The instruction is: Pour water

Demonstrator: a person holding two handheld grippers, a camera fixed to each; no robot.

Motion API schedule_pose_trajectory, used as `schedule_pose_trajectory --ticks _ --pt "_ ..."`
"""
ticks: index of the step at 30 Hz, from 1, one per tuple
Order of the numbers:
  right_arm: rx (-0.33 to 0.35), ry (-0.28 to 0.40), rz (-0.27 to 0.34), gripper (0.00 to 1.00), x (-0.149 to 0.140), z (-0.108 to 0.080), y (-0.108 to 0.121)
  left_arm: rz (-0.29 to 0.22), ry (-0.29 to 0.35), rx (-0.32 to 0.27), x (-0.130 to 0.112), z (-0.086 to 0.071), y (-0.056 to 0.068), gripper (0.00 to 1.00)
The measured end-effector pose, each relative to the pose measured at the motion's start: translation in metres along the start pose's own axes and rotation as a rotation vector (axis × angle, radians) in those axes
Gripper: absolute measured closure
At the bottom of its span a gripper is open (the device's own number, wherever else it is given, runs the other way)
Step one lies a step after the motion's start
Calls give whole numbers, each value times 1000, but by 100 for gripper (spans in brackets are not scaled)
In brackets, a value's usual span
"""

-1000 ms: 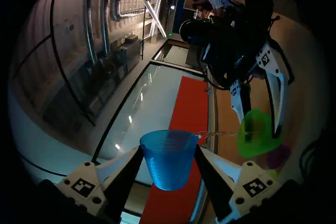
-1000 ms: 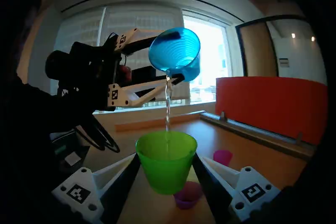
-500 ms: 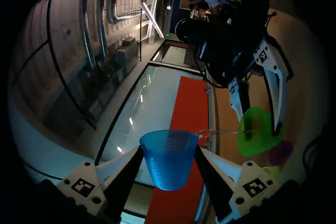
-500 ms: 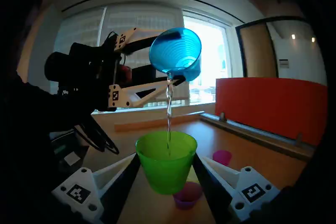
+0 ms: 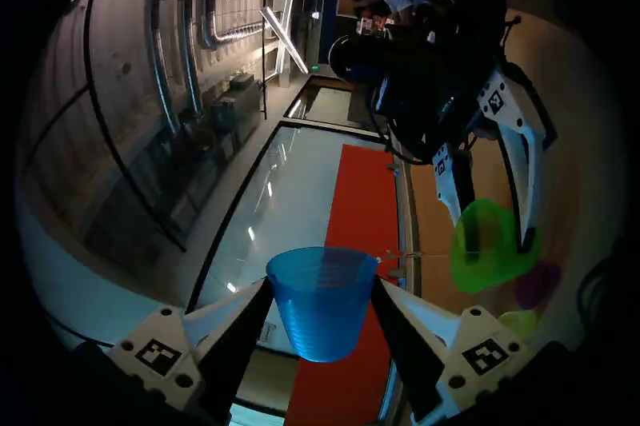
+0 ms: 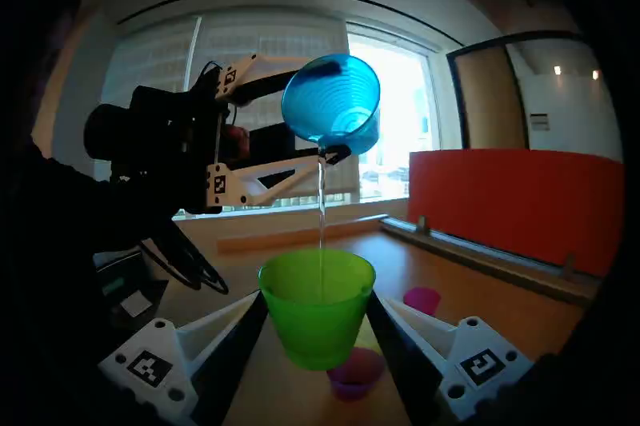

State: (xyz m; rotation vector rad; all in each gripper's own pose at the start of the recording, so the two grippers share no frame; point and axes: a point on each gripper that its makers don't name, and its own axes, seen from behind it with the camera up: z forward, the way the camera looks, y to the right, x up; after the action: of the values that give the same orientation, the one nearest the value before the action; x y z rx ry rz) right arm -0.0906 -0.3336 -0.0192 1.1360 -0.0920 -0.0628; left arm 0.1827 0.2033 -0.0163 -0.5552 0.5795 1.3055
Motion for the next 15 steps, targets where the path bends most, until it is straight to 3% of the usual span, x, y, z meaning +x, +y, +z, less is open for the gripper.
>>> schedule_pose_trajectory --ticks 15 --pt "0 4 -6 12 5 -1 -3 55 2 -3 3 2 -2 14"
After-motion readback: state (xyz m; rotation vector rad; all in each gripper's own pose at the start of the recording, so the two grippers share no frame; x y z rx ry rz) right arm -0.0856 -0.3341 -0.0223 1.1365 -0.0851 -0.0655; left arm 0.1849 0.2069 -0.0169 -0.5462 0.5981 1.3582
